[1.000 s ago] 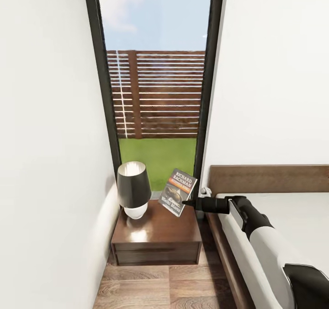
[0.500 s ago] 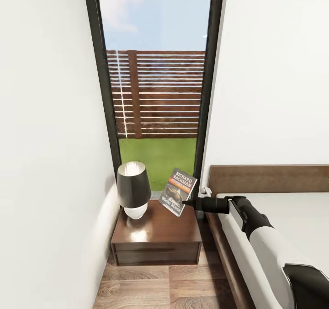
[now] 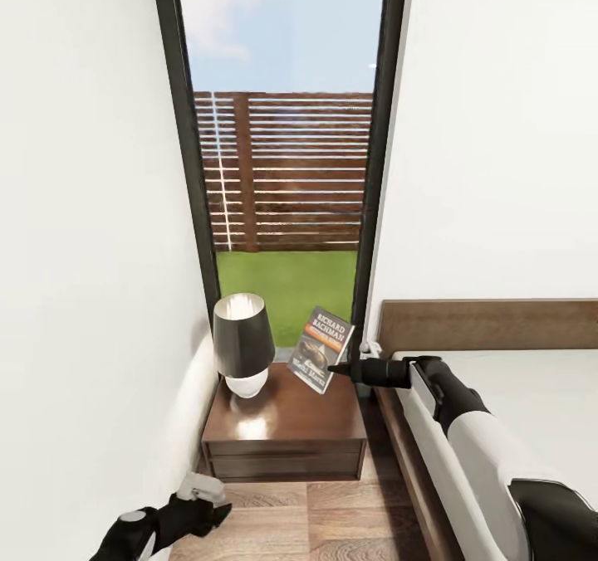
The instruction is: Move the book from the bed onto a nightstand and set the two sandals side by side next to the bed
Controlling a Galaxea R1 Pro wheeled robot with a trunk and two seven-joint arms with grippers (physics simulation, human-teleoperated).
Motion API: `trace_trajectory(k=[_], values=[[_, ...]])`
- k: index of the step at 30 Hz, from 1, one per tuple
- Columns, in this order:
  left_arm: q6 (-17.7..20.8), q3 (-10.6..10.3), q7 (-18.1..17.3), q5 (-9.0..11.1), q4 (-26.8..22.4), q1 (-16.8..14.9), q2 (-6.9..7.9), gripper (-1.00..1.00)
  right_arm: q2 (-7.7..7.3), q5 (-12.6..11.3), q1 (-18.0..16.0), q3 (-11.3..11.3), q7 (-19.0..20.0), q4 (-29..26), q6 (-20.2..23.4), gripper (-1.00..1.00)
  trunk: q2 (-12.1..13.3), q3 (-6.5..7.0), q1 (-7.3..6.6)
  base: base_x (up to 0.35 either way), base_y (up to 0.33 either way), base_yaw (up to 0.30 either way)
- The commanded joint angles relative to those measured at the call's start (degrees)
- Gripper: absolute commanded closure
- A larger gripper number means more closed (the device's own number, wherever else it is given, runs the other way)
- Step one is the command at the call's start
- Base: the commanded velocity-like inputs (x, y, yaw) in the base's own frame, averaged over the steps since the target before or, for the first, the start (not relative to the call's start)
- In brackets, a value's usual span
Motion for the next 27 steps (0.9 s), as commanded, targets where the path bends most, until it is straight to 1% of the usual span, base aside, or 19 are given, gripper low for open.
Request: trace_trajectory(k=[1, 2, 4, 6, 7, 8, 9, 13, 14, 16, 17, 20, 24, 25, 26, 27], values=[[3.1, 0.1, -1.2, -0.3, -4.5, 0.5, 0.52, -1.00, 0.14, -0.3, 0.0, -0.1, -0.4, 0.0, 0.5, 1.00, 0.0, -0.04, 0.03, 0.000, 0.000, 0.000], [8.2, 0.2, -2.7, -0.2, -12.7, 1.5, 1.24, -1.00, 0.34, -0.4, 0.0, -0.1, -1.1, 0.0, 0.6, 1.00, 0.0, -0.04, 0.03, 0.000, 0.000, 0.000], [12.4, 0.3, -4.1, 0.0, -20.1, 2.1, 1.69, -1.00, 0.46, -0.4, 0.0, -0.1, -1.7, -0.1, 0.7, 1.00, 0.0, -0.04, 0.03, 0.000, 0.000, 0.000], [15.6, 0.5, -5.3, 0.1, -25.8, 2.5, 1.94, -1.00, 0.52, -0.4, 0.0, -0.2, -2.2, -0.1, 0.7, 1.00, 0.0, -0.04, 0.03, 0.000, 0.000, 0.000], [15.6, 0.5, -5.3, 0.1, -25.8, 2.5, 1.94, -1.00, 0.52, -0.4, 0.0, -0.2, -2.2, -0.1, 0.7, 1.00, 0.0, -0.04, 0.03, 0.000, 0.000, 0.000], [18.0, 0.5, -6.2, 0.2, -29.9, 2.8, 2.06, -1.00, 0.57, -0.4, 0.0, -0.2, -2.4, -0.1, 0.8, 1.00, 0.0, -0.04, 0.03, 0.000, 0.000, 0.000], [19.0, 0.6, -6.6, 0.2, -31.4, 2.9, 2.14, -1.00, 0.58, -0.4, 0.0, -0.2, -2.5, -0.1, 0.8, 1.00, 0.0, -0.04, 0.03, 0.000, 0.000, 0.000], [23.1, 0.6, -8.2, 0.4, -36.8, 2.9, 2.11, -1.00, 0.59, -0.3, 0.0, -0.2, -2.8, -0.1, 0.8, 1.00, 0.0, -0.04, 0.03, 0.000, 0.000, 0.000], [23.1, 0.6, -8.2, 0.4, -36.8, 2.9, 2.11, -1.00, 0.59, -0.3, 0.0, -0.2, -2.8, -0.1, 0.8, 1.00, 0.0, -0.04, 0.03, 0.000, 0.000, 0.000], [25.0, 0.6, -9.3, 0.8, -38.9, 2.6, 1.94, -1.00, 0.61, -0.3, 0.0, -0.2, -2.9, -0.1, 0.8, 1.00, 0.0, -0.04, 0.03, 0.000, 0.000, 0.000], [26.8, 0.6, -10.8, 1.6, -40.2, 1.4, 1.79, -1.00, 0.64, -0.3, 0.0, -0.2, -3.2, -0.1, 0.8, 1.00, 0.0, -0.04, 0.03, 0.000, 0.000, 0.000], [29.6, 0.5, -13.1, 3.5, -41.3, -1.8, 1.56, -1.00, 0.70, -0.3, 0.0, -0.2, -4.5, -0.1, 0.8, 1.00, 0.0, -0.04, 0.03, 0.000, 0.000, 0.000], [31.8, 0.2, -14.9, 6.6, -41.9, -5.5, 0.90, -1.00, 1.22, -0.3, 0.0, -0.2, -6.5, -0.1, 0.8, 1.00, 0.0, -0.04, 0.03, 0.000, 0.000, 0.000], [31.8, 0.2, -14.9, 6.6, -41.9, -5.5, 0.90, -1.00, 1.22, -0.3, 0.0, -0.2, -6.5, -0.1, 0.8, 1.00, 0.0, -0.04, 0.03, 0.000, 0.000, 0.000], [32.3, 0.0, -15.3, 8.0, -42.1, -6.8, 0.16, -1.00, 1.62, -0.4, 0.0, -0.2, -7.3, -0.1, 0.8, 1.00, 0.0, -0.04, 0.03, 0.000, 0.000, 0.000], [32.5, -0.1, -15.5, 8.6, -42.2, -7.4, -0.35, -1.00, 1.83, -0.4, 0.0, -0.2, -7.6, -0.1, 0.8, 1.00, 0.0, -0.04, 0.03, 0.000, 0.000, 0.000]])
